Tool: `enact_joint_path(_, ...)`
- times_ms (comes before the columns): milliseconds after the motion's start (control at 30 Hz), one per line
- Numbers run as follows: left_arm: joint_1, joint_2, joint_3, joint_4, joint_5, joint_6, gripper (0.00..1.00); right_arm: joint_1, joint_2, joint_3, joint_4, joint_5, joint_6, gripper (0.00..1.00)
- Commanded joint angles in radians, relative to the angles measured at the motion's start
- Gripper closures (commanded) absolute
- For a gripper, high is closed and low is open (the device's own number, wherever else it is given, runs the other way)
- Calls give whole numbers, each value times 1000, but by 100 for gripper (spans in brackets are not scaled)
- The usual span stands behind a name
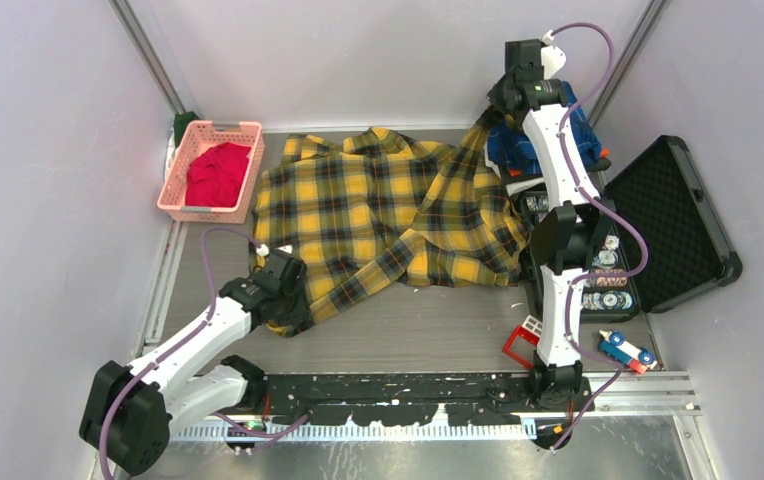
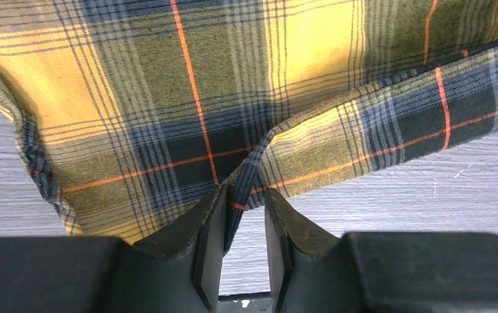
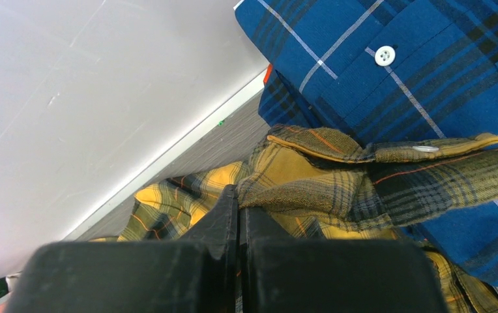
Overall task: Fold and stack the mixed laundry pile
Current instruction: Fold the shirt at the center of the board.
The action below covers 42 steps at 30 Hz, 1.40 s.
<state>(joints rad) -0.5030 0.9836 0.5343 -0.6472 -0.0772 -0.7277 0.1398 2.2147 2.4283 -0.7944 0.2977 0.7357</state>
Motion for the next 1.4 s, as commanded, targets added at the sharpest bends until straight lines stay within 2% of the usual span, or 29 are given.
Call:
enact_joint_path(0, -5, 2, 30, -17, -71, -30, 71, -5, -67, 19, 27, 4, -7, 99)
enact_joint_path(133, -5, 23, 51, -60, -153, -62, 82, -5, -97, -31, 47, 2, -5, 99)
enact_joint_path(167, -5, 28, 57, -70, -169, -69, 87, -5, -103, -43, 53, 1, -3, 99)
enact_joint_path(200, -5, 31, 60, -73, -177, -73, 96, -5, -110, -56, 56, -1, -3, 99)
enact_joint_path(233, -5, 33, 62, -73, -180, -73, 100, -5, -115, -64, 59, -2, -2, 99)
enact_joint_path(367, -5, 19, 102, -83, -199, -52, 100, -5, -136, -79, 50, -9, -1, 99)
enact_joint_path(600, 6, 50, 246, -108, -270, 98, 100, -5, -216, -122, 18, 34, 5, 99)
enact_joint_path(800, 77, 137, 337, -77, -271, 231, 100, -3, -228, -104, 36, 24, -15, 99)
enact_joint_path(933, 138, 214, 372, -34, -229, 265, 100, -3, -220, -117, 86, -45, -46, 99)
enact_joint_path(1067, 159, 315, 426, -7, -270, 300, 100, 2, -206, -136, 122, -114, -77, 99)
enact_joint_path(1367, 178, 479, 498, 91, -366, 349, 100, 56, -167, -153, 138, -133, -167, 99)
